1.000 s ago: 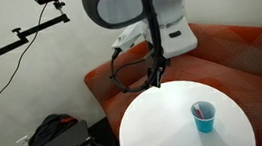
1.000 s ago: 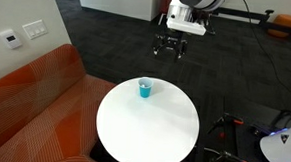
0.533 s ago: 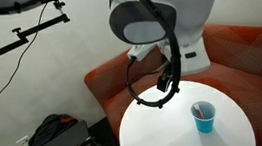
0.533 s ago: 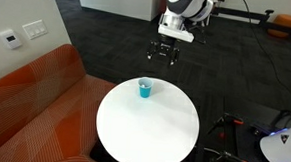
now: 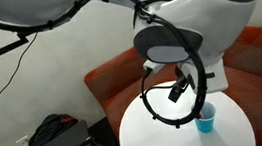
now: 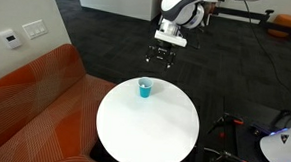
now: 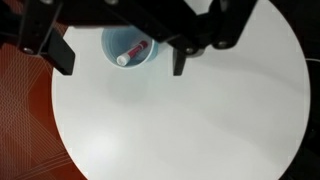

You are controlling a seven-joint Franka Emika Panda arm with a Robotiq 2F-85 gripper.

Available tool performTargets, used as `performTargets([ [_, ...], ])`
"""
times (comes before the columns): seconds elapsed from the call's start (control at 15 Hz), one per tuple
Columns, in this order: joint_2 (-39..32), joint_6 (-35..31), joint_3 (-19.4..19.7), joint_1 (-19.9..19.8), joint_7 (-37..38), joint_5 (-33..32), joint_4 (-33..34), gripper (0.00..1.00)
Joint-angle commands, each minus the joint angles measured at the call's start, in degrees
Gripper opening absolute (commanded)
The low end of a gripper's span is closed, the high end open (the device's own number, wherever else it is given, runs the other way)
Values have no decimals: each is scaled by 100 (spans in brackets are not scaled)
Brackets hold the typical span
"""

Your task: Put the marker on the table

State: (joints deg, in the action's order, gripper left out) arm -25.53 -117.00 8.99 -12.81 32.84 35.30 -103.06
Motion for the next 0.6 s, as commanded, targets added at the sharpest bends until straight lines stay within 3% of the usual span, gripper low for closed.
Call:
performTargets([
  [0.0, -323, 343, -71, -175, -293, 277, 417, 100],
  [0.53, -958, 507, -71, -247, -546, 601, 892, 100],
])
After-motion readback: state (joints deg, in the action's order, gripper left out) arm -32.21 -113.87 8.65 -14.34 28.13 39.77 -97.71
